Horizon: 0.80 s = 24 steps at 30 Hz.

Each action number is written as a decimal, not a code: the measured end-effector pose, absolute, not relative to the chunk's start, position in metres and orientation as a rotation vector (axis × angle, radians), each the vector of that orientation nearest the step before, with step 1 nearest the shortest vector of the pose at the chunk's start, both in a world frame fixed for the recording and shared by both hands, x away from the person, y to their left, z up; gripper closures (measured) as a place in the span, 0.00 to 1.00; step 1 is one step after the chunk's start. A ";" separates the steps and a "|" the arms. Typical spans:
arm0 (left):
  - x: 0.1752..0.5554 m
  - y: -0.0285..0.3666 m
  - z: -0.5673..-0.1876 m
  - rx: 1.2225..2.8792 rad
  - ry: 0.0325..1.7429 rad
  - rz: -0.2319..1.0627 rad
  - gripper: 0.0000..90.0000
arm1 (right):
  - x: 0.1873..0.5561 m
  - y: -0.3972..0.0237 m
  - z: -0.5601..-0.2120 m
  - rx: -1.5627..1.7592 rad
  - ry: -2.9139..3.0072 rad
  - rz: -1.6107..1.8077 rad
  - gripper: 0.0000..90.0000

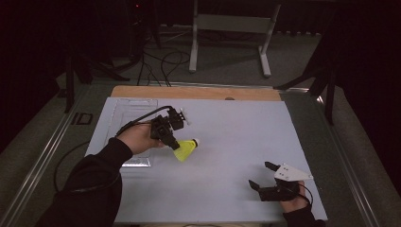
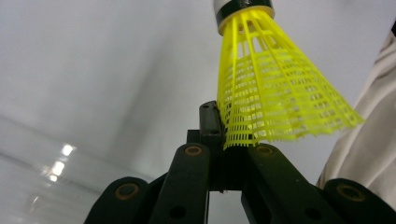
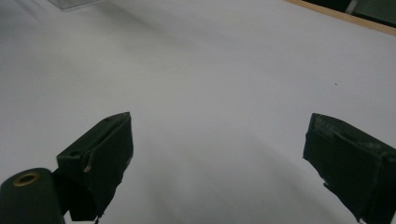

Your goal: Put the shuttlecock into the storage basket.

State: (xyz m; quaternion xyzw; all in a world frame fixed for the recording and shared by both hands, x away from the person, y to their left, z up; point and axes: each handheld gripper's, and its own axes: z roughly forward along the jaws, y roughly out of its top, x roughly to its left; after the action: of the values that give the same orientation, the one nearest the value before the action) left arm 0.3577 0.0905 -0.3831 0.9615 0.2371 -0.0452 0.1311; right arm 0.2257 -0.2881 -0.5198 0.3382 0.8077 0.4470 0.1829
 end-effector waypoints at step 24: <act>0.362 0.155 -0.352 2.707 0.868 -0.025 1.00 | 0.225 -0.287 -0.519 0.937 2.255 1.284 0.09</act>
State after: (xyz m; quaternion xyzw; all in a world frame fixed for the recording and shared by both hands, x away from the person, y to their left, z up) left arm 0.3616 0.1547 -0.3524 0.9416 0.3020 -0.0088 0.1485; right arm 0.2250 -0.2872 -0.5189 0.3335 0.8025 0.4568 0.1903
